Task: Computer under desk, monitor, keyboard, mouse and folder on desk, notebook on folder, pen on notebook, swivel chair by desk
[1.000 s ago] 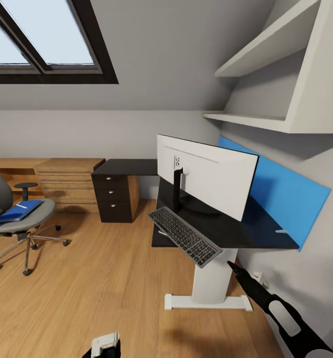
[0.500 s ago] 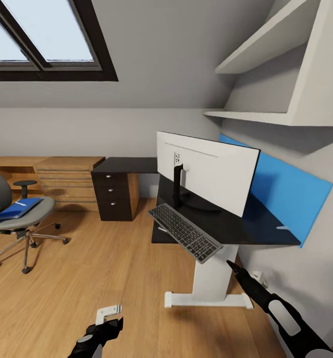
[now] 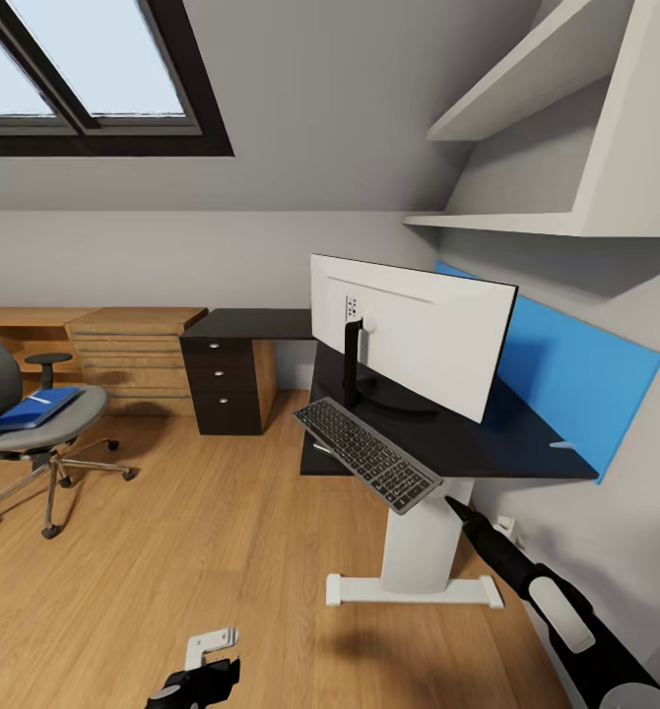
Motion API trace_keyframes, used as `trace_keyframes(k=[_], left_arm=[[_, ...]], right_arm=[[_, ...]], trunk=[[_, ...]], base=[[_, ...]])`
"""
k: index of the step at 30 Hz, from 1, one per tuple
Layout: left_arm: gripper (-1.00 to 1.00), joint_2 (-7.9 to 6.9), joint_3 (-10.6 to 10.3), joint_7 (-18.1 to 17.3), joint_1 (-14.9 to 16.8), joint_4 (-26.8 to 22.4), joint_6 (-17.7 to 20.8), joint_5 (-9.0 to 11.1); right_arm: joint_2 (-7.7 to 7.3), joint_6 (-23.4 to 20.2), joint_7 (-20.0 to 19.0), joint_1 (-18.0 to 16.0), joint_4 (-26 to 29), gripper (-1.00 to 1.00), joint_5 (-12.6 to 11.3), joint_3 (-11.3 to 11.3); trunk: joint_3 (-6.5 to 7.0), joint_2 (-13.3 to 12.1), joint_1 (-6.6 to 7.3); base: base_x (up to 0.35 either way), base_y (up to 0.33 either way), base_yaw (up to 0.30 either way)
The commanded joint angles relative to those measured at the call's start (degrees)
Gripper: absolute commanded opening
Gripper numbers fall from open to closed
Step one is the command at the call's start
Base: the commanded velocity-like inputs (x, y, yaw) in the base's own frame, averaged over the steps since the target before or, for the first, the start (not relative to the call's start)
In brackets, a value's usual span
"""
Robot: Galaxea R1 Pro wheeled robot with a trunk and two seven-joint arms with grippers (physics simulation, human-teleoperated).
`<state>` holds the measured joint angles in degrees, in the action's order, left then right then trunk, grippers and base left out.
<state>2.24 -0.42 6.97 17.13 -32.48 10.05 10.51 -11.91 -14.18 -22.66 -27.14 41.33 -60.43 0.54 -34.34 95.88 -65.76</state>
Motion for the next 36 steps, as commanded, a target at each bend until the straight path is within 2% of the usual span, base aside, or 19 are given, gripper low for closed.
trace_keyframes(k=[1,8,15,25,36], left_arm=[[1.00,0.00,0.1,0.3,0.0,0.1,0.3,0.5],[1.00,-0.03,1.1,0.3,0.0,0.7,0.2,0.5],[1.00,-0.04,1.3,0.2,0.0,2.5,-0.2,0.5],[1.00,-0.06,1.3,0.3,0.0,5.0,-6.4,0.5],[1.00,-0.04,1.3,0.3,0.0,5.9,-7.9,0.4]], right_arm=[[0.00,-0.3,-0.1,0.0,0.1,1.00,-0.6,0.1],[0.28,-0.1,0.0,0.0,0.4,1.00,-0.2,0.4],[0.32,-0.3,0.0,0.0,0.5,1.00,0.3,1.7],[0.82,-0.3,0.3,0.0,0.4,1.00,0.3,2.1],[0.92,-0.3,0.3,0.0,0.3,1.00,0.4,2.0]], trunk=[[-0.06,0.0,0.01],[-0.06,0.0,0.01],[-0.06,0.0,0.01],[-0.06,0.0,0.01],[-0.06,0.0,0.01]], base=[[0.000,0.000,0.000],[0.000,0.000,0.000],[0.000,0.000,0.000],[0.007,0.005,0.000],[0.156,0.113,0.000]])
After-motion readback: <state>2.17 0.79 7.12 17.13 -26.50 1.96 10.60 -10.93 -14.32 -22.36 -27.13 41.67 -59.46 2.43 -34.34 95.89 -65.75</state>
